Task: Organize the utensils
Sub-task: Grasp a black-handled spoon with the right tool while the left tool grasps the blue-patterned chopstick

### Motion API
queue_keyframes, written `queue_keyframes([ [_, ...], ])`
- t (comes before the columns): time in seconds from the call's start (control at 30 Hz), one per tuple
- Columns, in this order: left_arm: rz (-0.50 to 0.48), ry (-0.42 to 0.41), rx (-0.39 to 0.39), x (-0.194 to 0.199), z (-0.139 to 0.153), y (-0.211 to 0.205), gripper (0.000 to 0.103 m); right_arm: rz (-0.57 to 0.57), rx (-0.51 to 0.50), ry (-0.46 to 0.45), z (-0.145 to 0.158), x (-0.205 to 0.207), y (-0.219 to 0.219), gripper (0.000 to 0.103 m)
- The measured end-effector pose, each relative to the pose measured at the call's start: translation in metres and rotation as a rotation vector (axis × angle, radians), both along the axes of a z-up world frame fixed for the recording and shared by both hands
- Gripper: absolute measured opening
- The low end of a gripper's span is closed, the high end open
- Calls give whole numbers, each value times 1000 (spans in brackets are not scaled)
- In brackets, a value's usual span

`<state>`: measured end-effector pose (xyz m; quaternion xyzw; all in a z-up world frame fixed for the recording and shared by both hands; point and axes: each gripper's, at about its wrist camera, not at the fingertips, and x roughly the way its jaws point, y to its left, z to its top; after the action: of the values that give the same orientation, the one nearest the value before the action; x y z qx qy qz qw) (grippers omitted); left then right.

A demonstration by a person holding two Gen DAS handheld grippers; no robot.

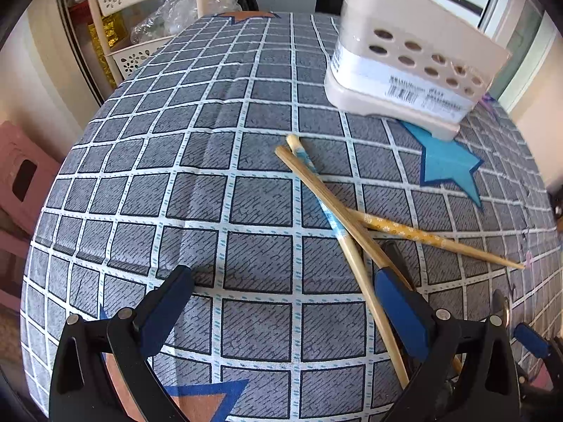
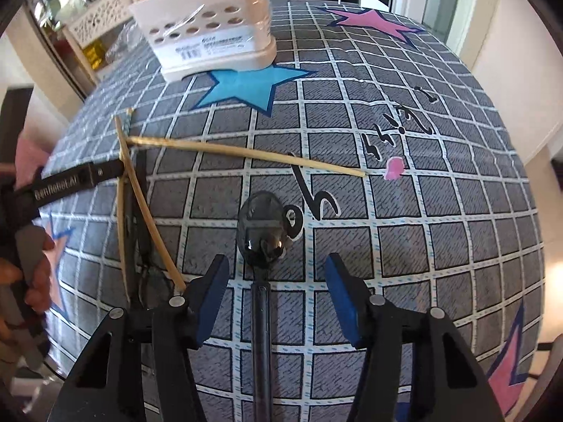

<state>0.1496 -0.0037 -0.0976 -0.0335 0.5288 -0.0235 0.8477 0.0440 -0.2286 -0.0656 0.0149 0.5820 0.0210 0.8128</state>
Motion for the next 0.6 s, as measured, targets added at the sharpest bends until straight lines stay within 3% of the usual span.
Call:
queue_keyframes([
  [0.07, -18, 5, 36, 1, -1, -6, 103, 38, -56, 0, 0, -2, 9, 60],
  [0.27, -13, 53, 35, 10, 0, -11, 103, 44, -38, 27, -1, -1, 9, 60],
  [0.43, -80, 60, 36, 14, 7, -23, 103, 67, -32, 39, 0, 0, 10, 55],
  [0.53, -117, 65, 40, 14, 11, -30, 96, 91, -26, 39, 2, -2, 14, 29],
  [0.57, -126, 64, 41, 12, 11, -30, 92, 97, -21, 41, 3, -3, 15, 16],
  [0.6, -137, 64, 42, 11, 12, -32, 90, 96, -17, 40, 3, -3, 15, 12],
])
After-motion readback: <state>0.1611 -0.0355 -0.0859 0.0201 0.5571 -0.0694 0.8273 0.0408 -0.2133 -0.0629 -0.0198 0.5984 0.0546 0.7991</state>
